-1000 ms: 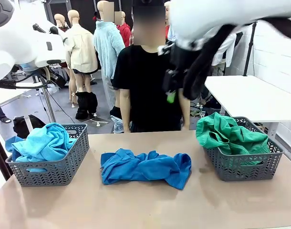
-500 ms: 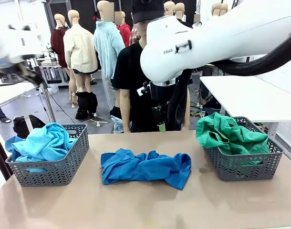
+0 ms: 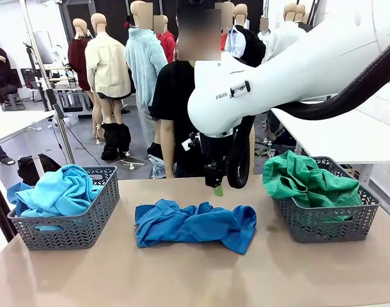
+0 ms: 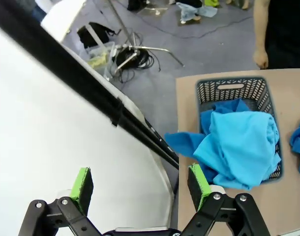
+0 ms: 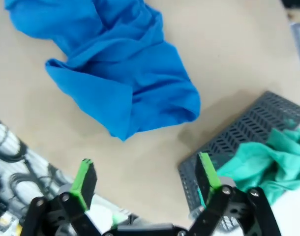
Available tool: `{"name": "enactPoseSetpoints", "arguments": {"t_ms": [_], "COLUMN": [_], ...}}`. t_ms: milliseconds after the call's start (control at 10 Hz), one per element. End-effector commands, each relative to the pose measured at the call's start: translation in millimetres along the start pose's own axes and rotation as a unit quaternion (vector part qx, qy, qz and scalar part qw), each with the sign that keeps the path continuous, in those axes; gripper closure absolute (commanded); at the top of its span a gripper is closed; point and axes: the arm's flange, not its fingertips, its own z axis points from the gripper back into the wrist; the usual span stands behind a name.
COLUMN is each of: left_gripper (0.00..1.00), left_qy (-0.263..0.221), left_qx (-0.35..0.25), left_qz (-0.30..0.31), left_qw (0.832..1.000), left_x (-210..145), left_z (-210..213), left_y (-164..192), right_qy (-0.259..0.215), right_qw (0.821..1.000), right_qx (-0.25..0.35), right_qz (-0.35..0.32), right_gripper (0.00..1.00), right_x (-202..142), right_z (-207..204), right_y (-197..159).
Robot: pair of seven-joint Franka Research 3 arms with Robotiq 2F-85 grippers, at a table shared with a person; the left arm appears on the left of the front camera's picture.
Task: Sort the tops and bottoms.
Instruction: Lift clothes from the center of the table with your right hand.
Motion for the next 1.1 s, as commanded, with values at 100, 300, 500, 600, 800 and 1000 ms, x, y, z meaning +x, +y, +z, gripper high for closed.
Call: {"name": "enactPoseSetpoints", "arguments": {"t_ms": [100, 300, 500, 600, 800, 1000], "left_gripper": [0.00, 0.00, 0.00, 0.00, 0.00, 0.00], "left_qy": [0.033, 0.043, 0.024, 0.018, 0.037, 0.037], "left_qx": [0.002, 0.004, -0.044, -0.063, -0.030, -0.030], "left_qz": [0.043, 0.065, 0.054, 0.027, 0.056, 0.056], "left_qw": [0.999, 0.997, 0.997, 0.998, 0.997, 0.997], "left_x": [-45, -72, -64, -54, -69, -69], "left_z": [11, 5, -14, -15, -9, -9], "left_y": [62, 100, 97, 85, 95, 95], "right_qy": [-0.027, -0.016, -0.016, -0.016, -0.016, -0.016], "right_qw": [1.000, 1.000, 1.000, 1.000, 1.000, 1.000], "right_qx": [-0.010, -0.001, -0.001, -0.001, -0.001, -0.001], "right_qz": [0.000, 0.001, 0.001, 0.001, 0.001, 0.001], "right_gripper": [0.00, 0.00, 0.00, 0.00, 0.00, 0.00], "right_x": [6, 3, 3, 3, 3, 3], "right_z": [-15, -9, -9, -9, -9, -9], "right_y": [2, 1, 1, 1, 1, 1]}}
